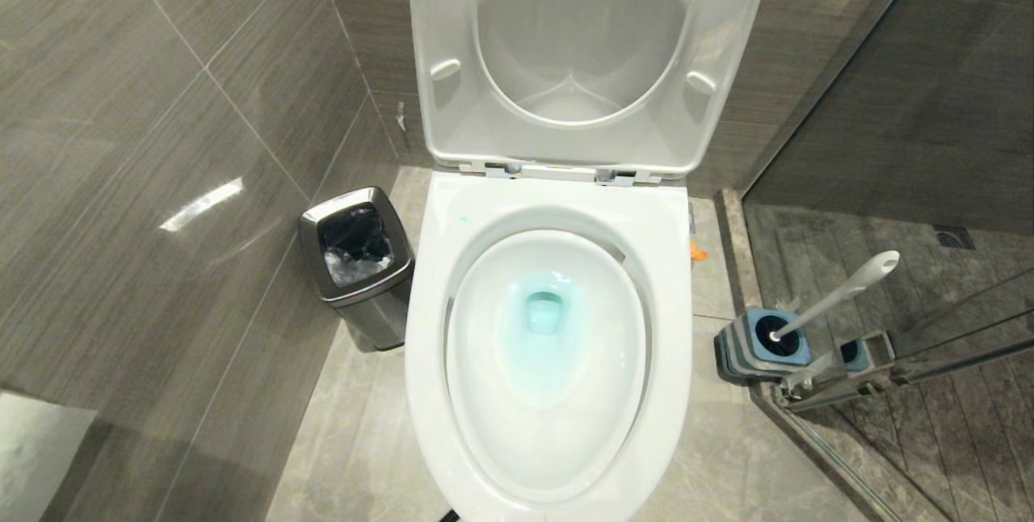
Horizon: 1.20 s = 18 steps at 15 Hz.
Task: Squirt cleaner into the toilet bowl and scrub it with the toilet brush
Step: Flush the toilet
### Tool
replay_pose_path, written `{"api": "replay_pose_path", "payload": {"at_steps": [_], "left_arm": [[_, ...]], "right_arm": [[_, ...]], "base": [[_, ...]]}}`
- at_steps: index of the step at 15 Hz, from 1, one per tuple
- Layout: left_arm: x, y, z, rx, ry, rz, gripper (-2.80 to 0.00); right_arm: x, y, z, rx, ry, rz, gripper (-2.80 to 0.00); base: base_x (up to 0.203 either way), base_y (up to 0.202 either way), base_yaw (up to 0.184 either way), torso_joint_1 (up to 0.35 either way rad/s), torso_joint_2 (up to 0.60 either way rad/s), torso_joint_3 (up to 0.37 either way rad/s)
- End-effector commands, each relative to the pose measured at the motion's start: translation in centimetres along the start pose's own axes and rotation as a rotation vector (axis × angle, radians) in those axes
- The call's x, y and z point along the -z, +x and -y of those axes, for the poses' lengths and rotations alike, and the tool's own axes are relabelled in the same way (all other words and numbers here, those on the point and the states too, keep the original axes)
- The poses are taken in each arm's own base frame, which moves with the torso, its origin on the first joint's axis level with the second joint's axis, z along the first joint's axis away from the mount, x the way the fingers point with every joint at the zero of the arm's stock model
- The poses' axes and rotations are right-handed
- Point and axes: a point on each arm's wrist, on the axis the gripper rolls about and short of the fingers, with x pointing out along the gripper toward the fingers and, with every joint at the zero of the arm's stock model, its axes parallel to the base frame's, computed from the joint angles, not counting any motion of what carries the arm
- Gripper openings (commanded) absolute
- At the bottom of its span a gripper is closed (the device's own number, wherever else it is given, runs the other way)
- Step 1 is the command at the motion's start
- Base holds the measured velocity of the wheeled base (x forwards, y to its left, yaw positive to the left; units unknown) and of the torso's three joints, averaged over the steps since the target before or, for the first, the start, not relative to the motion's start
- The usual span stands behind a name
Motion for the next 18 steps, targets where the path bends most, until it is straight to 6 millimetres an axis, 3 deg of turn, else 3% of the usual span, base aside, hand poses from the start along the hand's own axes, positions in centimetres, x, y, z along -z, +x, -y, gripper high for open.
{"api": "replay_pose_path", "payload": {"at_steps": [1,4,8,11,15,16,18], "left_arm": [[-2.8,3.5,-0.9,0.043,-0.027,-0.098,-2.8],[-5.6,8.1,-1.9,0.063,-0.079,-0.152,-2.8],[-8.7,16.4,-3.7,0.057,-0.201,-0.16,-2.8],[-8.2,23.0,-5.1,0.05,-0.222,-0.13,-2.8],[-5.2,31.7,-6.8,0.048,-0.22,-0.072,-2.8],[-4.8,33.1,-7.2,0.046,-0.223,-0.037,-2.8],[-6.2,35.1,-8.3,0.032,-0.255,0.037,-2.8]], "right_arm": [[0.0,0.0,0.0,-0.001,-0.001,-0.002,-2.8],[0.0,0.0,0.0,-0.001,-0.001,-0.003,-2.8],[0.0,0.0,0.0,-0.001,-0.001,-0.003,-2.8],[0.0,0.0,0.0,-0.001,-0.001,-0.002,-2.8],[0.0,0.0,0.0,-0.001,-0.001,-0.002,-2.8],[0.0,0.0,0.0,-0.001,-0.001,-0.003,-2.8],[0.0,0.0,0.0,-0.001,-0.001,-0.003,-2.8]], "base": [[0.0,0.0,0.0,0.0,0.0,0.0],[0.0,0.0,0.0,0.0,0.0,0.0],[0.0,0.0,0.0,0.0,0.0,0.0],[0.0,0.0,0.0,0.0,0.0,0.0],[0.0,0.0,0.0,0.0,0.0,0.0],[0.0,0.0,0.0,0.0,0.0,0.0],[0.0,0.0,0.0,0.0,0.0,0.0]]}}
